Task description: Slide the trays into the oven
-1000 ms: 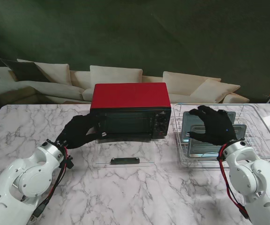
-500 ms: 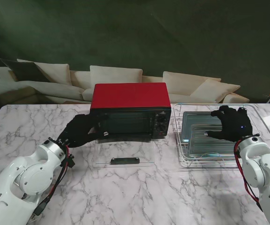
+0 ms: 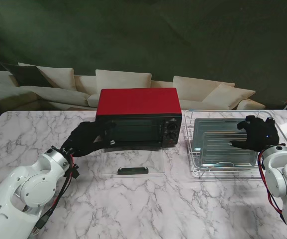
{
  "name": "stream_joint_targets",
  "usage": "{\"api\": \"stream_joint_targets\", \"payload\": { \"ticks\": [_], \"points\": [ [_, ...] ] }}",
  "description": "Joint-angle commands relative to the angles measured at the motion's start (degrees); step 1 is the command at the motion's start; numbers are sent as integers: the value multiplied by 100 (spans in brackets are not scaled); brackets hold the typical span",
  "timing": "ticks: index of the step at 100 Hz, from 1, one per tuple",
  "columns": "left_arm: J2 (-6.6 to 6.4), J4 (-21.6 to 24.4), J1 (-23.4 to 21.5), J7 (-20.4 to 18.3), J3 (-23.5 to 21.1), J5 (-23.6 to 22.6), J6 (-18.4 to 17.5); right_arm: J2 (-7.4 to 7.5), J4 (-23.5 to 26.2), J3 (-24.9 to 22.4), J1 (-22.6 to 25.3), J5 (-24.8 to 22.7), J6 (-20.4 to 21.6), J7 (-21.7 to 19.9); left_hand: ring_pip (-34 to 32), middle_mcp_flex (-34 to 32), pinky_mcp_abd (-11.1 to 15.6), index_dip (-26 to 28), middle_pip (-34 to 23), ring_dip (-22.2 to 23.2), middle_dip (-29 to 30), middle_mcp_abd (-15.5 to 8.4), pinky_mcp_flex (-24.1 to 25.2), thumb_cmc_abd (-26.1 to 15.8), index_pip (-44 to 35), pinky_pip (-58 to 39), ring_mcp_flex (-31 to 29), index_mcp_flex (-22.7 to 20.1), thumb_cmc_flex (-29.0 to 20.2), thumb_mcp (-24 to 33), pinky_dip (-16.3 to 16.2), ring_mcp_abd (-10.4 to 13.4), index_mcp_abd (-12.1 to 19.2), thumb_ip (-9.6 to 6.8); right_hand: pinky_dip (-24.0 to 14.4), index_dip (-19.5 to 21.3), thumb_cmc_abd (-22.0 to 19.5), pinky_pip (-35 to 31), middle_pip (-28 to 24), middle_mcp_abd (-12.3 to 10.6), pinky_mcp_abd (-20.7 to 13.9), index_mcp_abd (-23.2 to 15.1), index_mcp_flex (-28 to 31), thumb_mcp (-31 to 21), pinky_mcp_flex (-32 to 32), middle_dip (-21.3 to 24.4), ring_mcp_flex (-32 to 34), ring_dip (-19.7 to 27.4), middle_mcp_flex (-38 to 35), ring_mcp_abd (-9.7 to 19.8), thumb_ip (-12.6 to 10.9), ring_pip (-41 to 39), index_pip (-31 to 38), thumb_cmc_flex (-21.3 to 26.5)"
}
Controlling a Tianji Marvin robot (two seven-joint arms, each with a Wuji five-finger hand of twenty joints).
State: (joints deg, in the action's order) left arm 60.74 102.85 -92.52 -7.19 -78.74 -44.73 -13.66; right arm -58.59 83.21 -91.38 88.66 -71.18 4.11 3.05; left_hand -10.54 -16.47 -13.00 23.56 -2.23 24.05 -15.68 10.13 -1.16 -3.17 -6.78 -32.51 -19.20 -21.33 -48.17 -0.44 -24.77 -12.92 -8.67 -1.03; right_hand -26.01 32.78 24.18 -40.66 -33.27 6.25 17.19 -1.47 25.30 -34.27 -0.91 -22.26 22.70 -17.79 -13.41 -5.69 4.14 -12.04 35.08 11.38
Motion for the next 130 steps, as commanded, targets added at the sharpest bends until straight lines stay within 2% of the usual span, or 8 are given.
{"api": "stream_joint_targets", "payload": {
  "ticks": [1,28,53,68,83,101,113,130],
  "points": [
    [-7,5,-15,-75,-5,-29,-14,12,-38,10,39,-18,-80,-25,27,-16,-107,56,-23,21,59,-75,68,-264,9,188,26,-128,-45,-119,-121,-2,8,118,-3,213,236,105,166,55,-1,-222,301,-64,70,75,-99,-13,170,47,123,71,244,-155],
    [-6,-1,-20,-50,-38,-38,-74,-14,276,-175,397,8,27,-65,26,-9,-102,60,-22,21,60,-76,63,-261,7,193,25,-134,-47,-119,-129,-4,8,119,-59,1410,772,-58,-164,31,152,-972,693,-14,-133,-100,292,-78,-595,-21,108,-123,1856,555],
    [-11,-38,14,-65,-28,-32,-121,-24,486,-389,655,80,324,-104,22,-8,-99,62,-22,23,59,-72,60,-260,5,197,20,-139,-42,-121,-136,-4,7,119,-166,2049,910,-603,-404,-472,399,-1409,696,-297,-848,-527,1813,-444,-2458,52,151,-722,2658,1248],
    [-14,-59,39,-84,-8,-23,-122,-22,496,-415,697,147,407,-193,25,-6,-95,63,-21,22,60,-81,63,-264,7,200,29,-135,-43,-119,-138,-1,5,119,-139,1784,1196,-1003,-525,-661,323,-1795,735,-949,-1359,-722,2484,-580,-3113,146,800,-795,3063,1775],
    [-17,-82,69,-99,11,-14,-130,-21,471,-412,678,230,481,-253,21,-10,-88,64,-24,23,59,-75,57,-257,7,198,21,-135,-38,-124,-141,-5,2,120,-190,1238,915,-1584,-664,-827,33,-2175,637,-1382,-1969,-961,3169,-730,-3866,255,886,-1018,2769,2620],
    [-19,-125,117,-118,66,8,-112,-11,412,-404,612,313,558,-364,22,-17,-75,66,-27,22,57,-77,45,-257,4,192,24,-142,-40,-123,-144,-12,2,119,-337,282,540,-2478,-752,-844,-153,-2176,1349,-1433,-2838,-1224,4252,-1174,-5104,175,830,-1860,2508,3372],
    [-22,-167,182,-181,122,108,-98,14,370,-401,569,227,665,-390,20,-32,-73,65,-32,23,56,-82,54,-249,9,196,17,-133,-46,-120,-143,-8,11,119,-396,219,456,-2764,-1148,-740,8,-2327,1663,-1528,-2962,-1417,4668,-1492,-5407,26,842,-2601,2525,3422],
    [-32,-187,261,-247,167,150,-140,17,454,-507,591,270,983,-361,16,-61,-55,64,-40,24,54,-75,35,-250,11,191,6,-126,-39,-121,-144,-20,13,119,-443,773,226,-2924,-1531,-666,105,-2406,2162,-1880,-2942,-1984,4641,-1786,-5490,-114,773,-3564,2378,3414]
  ]
}}
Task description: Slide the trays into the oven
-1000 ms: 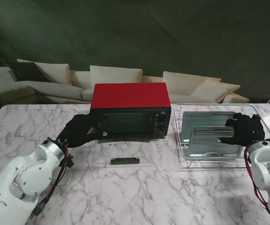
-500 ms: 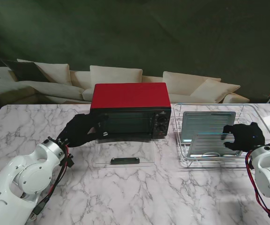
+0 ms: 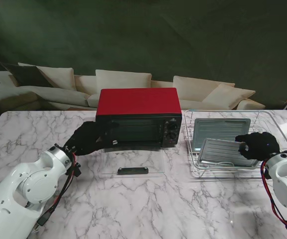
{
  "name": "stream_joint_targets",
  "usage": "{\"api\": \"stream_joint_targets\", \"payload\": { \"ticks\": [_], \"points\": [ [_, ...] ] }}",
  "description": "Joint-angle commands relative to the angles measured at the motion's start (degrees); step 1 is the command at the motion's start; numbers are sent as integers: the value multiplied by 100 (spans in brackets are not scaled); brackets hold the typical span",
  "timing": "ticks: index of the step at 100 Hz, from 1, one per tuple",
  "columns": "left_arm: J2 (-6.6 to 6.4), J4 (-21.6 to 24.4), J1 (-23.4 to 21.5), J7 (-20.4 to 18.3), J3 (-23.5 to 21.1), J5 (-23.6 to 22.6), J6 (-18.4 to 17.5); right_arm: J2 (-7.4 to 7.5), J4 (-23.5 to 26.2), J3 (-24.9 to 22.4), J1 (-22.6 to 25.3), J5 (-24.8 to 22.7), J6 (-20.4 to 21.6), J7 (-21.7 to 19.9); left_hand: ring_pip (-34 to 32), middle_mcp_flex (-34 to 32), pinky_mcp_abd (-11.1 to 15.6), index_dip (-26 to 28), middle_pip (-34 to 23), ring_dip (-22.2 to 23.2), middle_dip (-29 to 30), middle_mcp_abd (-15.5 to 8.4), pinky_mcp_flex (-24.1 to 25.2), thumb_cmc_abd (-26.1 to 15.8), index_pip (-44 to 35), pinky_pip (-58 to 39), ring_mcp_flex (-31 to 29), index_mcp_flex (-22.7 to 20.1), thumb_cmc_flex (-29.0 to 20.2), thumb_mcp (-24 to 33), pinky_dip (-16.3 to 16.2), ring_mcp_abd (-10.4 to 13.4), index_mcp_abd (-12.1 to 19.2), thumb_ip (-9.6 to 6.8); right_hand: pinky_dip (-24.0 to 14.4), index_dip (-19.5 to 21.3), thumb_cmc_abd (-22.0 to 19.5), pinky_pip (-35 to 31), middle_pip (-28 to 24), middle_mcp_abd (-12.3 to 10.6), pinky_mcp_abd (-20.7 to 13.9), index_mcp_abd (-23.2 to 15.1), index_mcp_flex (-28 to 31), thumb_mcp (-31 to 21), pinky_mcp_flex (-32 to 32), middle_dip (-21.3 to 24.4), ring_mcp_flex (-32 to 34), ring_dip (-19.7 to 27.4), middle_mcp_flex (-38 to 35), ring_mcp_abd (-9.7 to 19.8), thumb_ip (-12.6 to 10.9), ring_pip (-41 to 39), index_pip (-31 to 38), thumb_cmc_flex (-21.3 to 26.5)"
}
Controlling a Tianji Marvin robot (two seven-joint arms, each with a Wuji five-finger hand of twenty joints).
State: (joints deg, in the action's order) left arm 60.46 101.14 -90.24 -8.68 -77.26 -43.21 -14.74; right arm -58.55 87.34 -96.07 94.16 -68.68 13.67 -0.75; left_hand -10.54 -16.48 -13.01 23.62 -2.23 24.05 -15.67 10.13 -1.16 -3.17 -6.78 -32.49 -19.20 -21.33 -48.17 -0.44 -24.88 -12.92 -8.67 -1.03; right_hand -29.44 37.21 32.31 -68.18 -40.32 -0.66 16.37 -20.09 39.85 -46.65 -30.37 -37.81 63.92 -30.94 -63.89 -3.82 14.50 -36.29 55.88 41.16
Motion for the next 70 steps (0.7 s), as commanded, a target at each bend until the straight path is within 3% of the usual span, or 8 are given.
{"api": "stream_joint_targets", "payload": {
  "ticks": [1,18,46,67,70],
  "points": [
    [-4,-15,36,-100,20,1,-36,13,54,-49,46,23,42,23,16,-62,-55,59,-40,24,53,-74,34,-248,11,188,4,-127,-31,-125,-132,-19,12,121,-102,347,-595,-177,-834,28,189,-545,722,-652,2,-446,519,-476,-449,-306,-267,-1160,296,437],
    [-5,-15,50,-109,4,20,-80,6,289,-280,135,104,312,-67,12,-68,-45,59,-41,25,52,-74,29,-254,9,182,-2,-130,-43,-118,-131,-25,5,118,-154,770,-696,-291,-881,58,118,-521,919,-818,-65,-750,471,-520,-447,-348,-345,-1452,255,425],
    [-9,3,77,-161,2,75,-66,-14,594,-626,211,333,779,-128,11,-81,-25,57,-45,25,51,-71,25,-252,15,175,3,-114,-31,-122,-125,-27,16,119,-191,941,-724,-365,-929,130,121,-442,966,-902,-232,-895,513,-580,-449,-368,-381,-1560,272,439],
    [-20,8,242,-286,20,247,-167,-18,1165,-988,292,605,1132,-556,-21,-49,38,30,-4,41,75,53,-42,-232,107,72,-36,139,11,-131,-162,-18,7,117,-236,991,-771,-528,-966,202,297,-396,966,-892,-527,-941,716,-606,-493,-382,-376,-1645,249,444],
    [-23,14,272,-312,22,271,-188,-17,1252,-1035,301,657,1187,-629,-27,-5,62,-1,43,43,103,95,-62,-205,198,49,-49,360,28,-137,-168,-44,26,116,-242,999,-772,-561,-978,215,340,-381,964,-889,-566,-942,757,-612,-515,-394,-374,-1671,245,448]
  ]
}}
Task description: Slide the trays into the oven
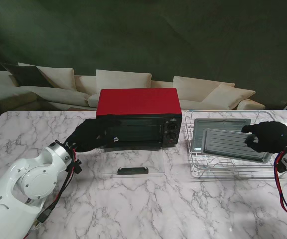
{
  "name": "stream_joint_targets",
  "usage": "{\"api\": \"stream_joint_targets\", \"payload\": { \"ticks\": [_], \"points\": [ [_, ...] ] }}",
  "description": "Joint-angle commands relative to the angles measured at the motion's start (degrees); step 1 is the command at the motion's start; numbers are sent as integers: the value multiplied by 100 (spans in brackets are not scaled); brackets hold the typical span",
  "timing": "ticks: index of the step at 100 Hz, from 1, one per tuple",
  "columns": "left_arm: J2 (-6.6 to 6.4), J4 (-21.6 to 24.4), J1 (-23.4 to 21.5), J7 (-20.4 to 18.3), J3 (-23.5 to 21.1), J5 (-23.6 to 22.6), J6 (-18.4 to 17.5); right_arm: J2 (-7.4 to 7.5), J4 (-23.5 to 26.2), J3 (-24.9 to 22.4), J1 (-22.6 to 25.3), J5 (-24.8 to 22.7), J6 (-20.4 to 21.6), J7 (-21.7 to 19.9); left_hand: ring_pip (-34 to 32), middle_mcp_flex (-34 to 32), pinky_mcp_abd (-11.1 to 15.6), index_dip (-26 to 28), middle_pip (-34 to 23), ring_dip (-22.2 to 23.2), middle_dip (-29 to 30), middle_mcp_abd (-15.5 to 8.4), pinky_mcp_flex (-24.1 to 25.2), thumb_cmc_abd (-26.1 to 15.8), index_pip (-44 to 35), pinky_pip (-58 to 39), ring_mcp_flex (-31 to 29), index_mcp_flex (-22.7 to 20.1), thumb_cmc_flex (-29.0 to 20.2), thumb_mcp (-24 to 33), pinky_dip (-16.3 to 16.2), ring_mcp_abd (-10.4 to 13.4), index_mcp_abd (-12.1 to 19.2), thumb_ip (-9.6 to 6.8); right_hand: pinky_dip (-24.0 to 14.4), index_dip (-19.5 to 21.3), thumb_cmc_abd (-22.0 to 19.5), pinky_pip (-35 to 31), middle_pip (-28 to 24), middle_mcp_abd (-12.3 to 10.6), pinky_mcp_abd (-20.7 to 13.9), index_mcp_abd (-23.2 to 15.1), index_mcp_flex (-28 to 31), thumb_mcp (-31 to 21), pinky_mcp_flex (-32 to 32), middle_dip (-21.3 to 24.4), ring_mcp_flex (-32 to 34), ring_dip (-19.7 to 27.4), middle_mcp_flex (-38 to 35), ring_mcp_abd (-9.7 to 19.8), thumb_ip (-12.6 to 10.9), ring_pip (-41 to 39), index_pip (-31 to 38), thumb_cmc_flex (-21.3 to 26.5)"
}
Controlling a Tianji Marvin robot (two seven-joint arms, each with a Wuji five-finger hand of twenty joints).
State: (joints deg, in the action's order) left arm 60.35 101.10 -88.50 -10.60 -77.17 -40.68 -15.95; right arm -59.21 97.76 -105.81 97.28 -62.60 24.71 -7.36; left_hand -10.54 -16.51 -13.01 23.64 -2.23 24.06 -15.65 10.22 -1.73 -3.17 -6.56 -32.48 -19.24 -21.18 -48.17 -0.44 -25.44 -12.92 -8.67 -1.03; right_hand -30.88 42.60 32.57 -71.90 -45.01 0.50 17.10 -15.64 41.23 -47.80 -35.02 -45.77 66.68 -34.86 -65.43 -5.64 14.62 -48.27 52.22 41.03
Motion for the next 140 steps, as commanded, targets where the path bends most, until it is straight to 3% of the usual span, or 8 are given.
{"api": "stream_joint_targets", "payload": {
  "ticks": [1,12,21,38,45,60,95,140],
  "points": [
    [-12,19,110,-128,15,27,-76,49,235,-73,-9,65,103,14,-29,16,73,-11,61,43,113,104,-12,-199,198,42,-49,399,36,-138,-113,-59,26,116,-101,461,-795,-201,-513,104,279,-814,822,-773,-116,-145,494,-223,-367,-215,-384,-482,609,465],
    [-30,50,275,-311,42,258,-167,48,534,-168,-12,376,249,-261,-85,279,301,-197,255,12,422,395,-200,-45,554,-120,-147,1072,292,-159,-49,-272,9,101,-139,438,-800,-350,-603,162,453,-626,746,-757,-242,-138,646,-254,-447,-256,-334,-624,542,515],
    [-59,92,448,-606,101,639,-166,45,749,-150,-49,575,254,-433,-125,598,372,-447,325,-86,726,571,-255,151,729,-201,-112,1350,902,-189,144,-353,-86,144,-242,366,-830,-590,-793,276,710,-383,629,-752,-334,-162,796,-297,-476,-323,-285,-881,545,588],
    [-97,43,888,-913,388,965,-226,73,1016,111,-217,930,103,-906,-244,811,527,-927,335,-204,984,738,-379,868,802,-363,-51,1347,1470,-164,418,-336,-486,223,-416,233,-804,-981,-1062,335,997,-132,571,-778,-573,-172,842,-401,-600,-327,-249,-1533,607,647],
    [-85,-49,1110,-913,576,1068,-251,90,1116,272,-291,1054,-6,-1124,-306,800,593,-1522,324,-272,1010,775,-409,1174,816,-438,-51,1362,1457,-158,560,-280,-668,238,-438,201,-807,-1056,-1106,336,1043,-77,560,-780,-636,-176,845,-409,-619,-304,-236,-1670,612,647],
    [-34,-265,1569,-893,1025,1399,-147,115,1281,711,-472,1275,-338,-1501,-346,750,586,-1677,311,-267,981,788,-462,1720,860,-465,-77,1336,1416,-191,572,-261,-884,256,-446,152,-833,-1116,-1141,334,1065,-21,494,-723,-694,-177,839,-407,-633,-288,-217,-1802,599,660],
    [87,-736,2212,-812,1854,1827,179,122,1277,1885,-1019,1477,-974,-1837,-437,413,658,-936,83,-168,194,833,-483,2335,660,-435,-128,1332,1481,-111,624,-175,-1337,246,-436,94,-838,-1147,-1192,358,1076,17,477,-699,-728,-187,837,-388,-627,-298,-219,-1905,607,679],
    [124,-1060,2457,-852,2193,1891,433,138,1498,2581,-1169,1965,-1209,-2078,-672,-205,701,-216,-172,278,-483,741,-695,2640,472,-677,-617,1358,1427,-142,522,-90,-1495,272,-410,72,-879,-1135,-1203,334,1049,6,413,-650,-695,-174,822,-342,-605,-288,-216,-1924,643,680]
  ]
}}
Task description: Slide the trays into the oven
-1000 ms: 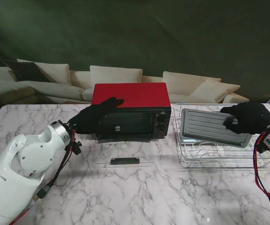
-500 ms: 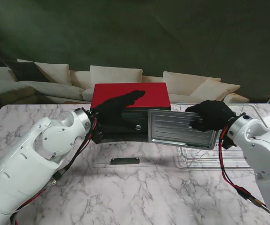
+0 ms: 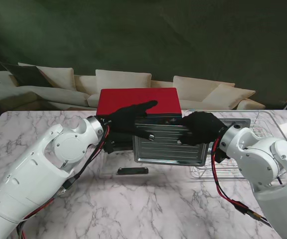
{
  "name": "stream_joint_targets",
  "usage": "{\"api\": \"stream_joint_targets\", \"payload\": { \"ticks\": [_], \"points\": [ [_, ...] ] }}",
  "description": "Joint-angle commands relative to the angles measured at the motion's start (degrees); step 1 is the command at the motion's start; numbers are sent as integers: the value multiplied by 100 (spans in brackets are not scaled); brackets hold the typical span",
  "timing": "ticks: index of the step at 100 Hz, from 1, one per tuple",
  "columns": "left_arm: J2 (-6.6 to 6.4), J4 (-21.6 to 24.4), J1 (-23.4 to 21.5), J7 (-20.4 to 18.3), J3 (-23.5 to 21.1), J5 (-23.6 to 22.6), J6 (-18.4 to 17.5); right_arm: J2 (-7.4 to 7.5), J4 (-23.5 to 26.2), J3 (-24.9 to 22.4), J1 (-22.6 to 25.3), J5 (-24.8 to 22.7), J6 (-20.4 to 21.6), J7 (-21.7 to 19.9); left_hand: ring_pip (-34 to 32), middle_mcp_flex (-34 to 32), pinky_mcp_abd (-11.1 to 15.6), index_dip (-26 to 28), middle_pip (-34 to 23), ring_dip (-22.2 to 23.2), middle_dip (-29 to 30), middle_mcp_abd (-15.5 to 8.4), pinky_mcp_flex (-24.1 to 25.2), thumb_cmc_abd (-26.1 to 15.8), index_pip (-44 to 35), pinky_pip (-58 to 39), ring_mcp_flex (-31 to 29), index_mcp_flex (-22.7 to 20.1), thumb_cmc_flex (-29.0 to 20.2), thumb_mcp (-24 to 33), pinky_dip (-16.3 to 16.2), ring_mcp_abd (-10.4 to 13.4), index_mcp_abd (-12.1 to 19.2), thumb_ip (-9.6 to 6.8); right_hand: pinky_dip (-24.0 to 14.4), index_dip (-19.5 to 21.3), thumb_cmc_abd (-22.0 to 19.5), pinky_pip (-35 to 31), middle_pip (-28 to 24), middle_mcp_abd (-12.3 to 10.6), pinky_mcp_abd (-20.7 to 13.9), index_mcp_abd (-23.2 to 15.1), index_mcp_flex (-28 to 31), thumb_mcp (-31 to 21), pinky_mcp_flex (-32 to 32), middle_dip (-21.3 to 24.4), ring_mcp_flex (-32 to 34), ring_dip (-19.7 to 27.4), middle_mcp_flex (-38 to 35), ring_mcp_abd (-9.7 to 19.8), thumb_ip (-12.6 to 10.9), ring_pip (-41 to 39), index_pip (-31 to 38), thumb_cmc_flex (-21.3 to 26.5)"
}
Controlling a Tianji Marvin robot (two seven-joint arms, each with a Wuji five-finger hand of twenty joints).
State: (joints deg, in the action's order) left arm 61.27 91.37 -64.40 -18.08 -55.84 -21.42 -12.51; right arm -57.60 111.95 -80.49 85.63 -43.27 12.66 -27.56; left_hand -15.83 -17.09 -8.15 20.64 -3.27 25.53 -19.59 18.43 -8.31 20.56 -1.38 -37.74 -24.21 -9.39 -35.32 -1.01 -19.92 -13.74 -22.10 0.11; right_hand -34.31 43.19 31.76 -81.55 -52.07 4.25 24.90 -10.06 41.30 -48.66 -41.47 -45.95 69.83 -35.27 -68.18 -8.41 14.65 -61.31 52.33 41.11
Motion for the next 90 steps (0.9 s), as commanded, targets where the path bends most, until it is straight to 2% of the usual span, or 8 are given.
{"api": "stream_joint_targets", "payload": {
  "ticks": [1,17,32,53,61,73,78,90],
  "points": [
    [35,-97,51,-102,70,-25,96,-23,83,58,-4,38,-2,-59,-147,-164,213,89,-72,136,-96,-90,-48,273,-45,-160,-137,180,137,-83,-33,-6,-151,160,-66,13,-797,-167,-496,-42,264,-554,404,-560,-46,-157,508,-298,-324,-12,-218,-616,633,670],
    [37,-184,152,-218,203,118,216,-19,138,182,11,87,58,-58,-240,-676,181,204,-199,213,-240,-206,-292,325,-190,-383,-493,-115,38,-73,-127,-18,-156,192,-58,18,-805,-169,-504,-58,234,-593,407,-538,-54,-156,512,-274,-324,14,-223,-592,643,671],
    [32,-243,218,-270,312,116,215,-20,149,292,4,124,85,-44,-486,-1386,127,468,-578,422,-629,-358,-713,405,-569,-916,-1088,-917,-212,-68,-341,-15,-115,177,-47,25,-833,-152,-500,-79,208,-635,382,-508,-24,-154,506,-256,-302,11,-222,-562,642,661],
    [87,-227,142,-58,294,178,196,-47,64,424,-41,43,101,132,-1128,-2938,36,1119,-2071,783,-846,-889,-1994,9,-1662,-2019,-2773,-2608,-1932,750,-549,203,481,-175,-23,32,-848,-109,-482,-126,143,-702,361,-454,28,-151,499,-203,-264,23,-229,-439,639,655],
    [108,-194,104,1,281,236,244,-59,28,457,-56,7,86,202,-1321,-3697,3,1362,-1929,813,-1403,-1097,-2394,-139,-2317,-2432,-3279,-3050,-2793,939,-427,251,948,-206,-12,11,-858,-85,-464,-136,128,-723,373,-440,57,-146,498,-184,-251,16,-234,-381,626,656],
    [147,-164,66,80,278,380,357,-86,-47,539,-83,-92,64,379,-1464,-4452,-72,672,-1653,694,-1372,-1192,-2856,-426,-3234,-2788,-3769,-3679,-3668,801,-289,227,1371,-275,33,-62,-917,26,-404,-201,24,-788,277,-317,217,-145,495,-117,-172,18,-236,-84,605,657],
    [141,-161,73,63,282,364,379,-104,-92,566,-87,-214,95,526,-1461,-4544,-60,596,-1658,646,-1297,-1164,-2997,-411,-3366,-2834,-3882,-3830,-3705,818,-258,243,1510,-251,55,-206,-952,73,-368,-246,-18,-808,212,-219,273,-141,490,-100,-134,21,-241,64,572,668],
    [123,-155,63,33,284,230,424,-127,-132,555,-48,-423,159,717,-1455,-4604,-53,737,-1701,535,-1303,-1107,-3214,-362,-3723,-2882,-4034,-3933,-3758,920,-158,282,1689,-229,276,-1285,-983,559,146,-343,-150,-610,-184,97,769,198,55,36,180,64,-251,1084,531,716]
  ]
}}
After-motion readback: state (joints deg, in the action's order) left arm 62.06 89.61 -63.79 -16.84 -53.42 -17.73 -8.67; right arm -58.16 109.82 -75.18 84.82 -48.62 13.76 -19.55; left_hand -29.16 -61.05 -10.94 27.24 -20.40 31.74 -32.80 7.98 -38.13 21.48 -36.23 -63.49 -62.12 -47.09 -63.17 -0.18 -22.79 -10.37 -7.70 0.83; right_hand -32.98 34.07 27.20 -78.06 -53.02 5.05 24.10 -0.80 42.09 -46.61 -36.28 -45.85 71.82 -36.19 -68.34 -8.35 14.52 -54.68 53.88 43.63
